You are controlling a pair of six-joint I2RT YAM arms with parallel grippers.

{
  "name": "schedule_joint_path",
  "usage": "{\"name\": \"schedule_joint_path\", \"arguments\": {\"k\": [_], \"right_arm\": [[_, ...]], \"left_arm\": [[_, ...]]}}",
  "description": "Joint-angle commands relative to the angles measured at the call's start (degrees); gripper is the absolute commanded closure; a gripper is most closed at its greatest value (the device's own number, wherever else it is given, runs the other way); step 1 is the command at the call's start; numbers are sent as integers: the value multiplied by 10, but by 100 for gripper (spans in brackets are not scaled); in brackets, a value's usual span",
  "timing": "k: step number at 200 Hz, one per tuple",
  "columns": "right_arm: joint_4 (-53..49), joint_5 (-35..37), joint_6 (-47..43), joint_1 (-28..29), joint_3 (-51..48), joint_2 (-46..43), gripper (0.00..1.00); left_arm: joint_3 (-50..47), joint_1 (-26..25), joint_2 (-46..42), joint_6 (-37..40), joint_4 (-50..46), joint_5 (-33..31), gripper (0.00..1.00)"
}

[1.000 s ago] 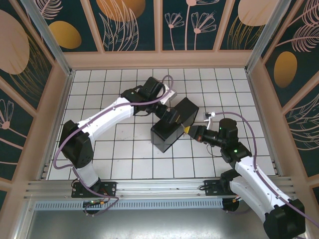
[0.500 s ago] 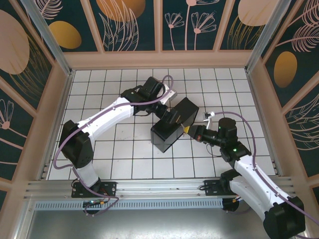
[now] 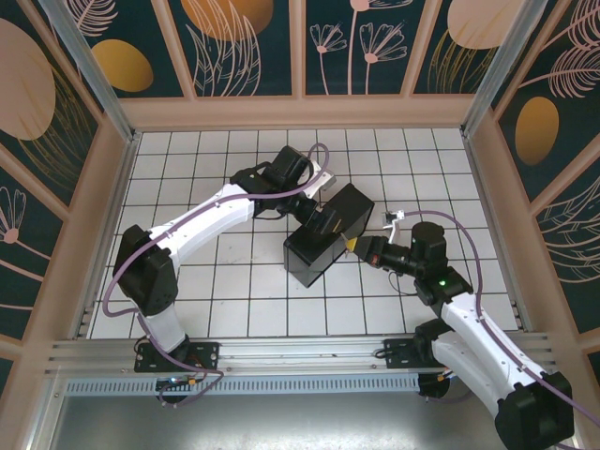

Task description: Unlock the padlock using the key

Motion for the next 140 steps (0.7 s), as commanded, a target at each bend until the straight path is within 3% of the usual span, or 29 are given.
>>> {"name": "schedule_joint_path", "arguments": {"k": [1,140], "right_arm": [[-3,-6,-15,-9,20,-5,95],[32,-36,-20,-26,29,16,95]], "left_arm": [[-7,-2,15,16,-13,-17,8],[-16,-2,12,14,-9,-16,9]]}}
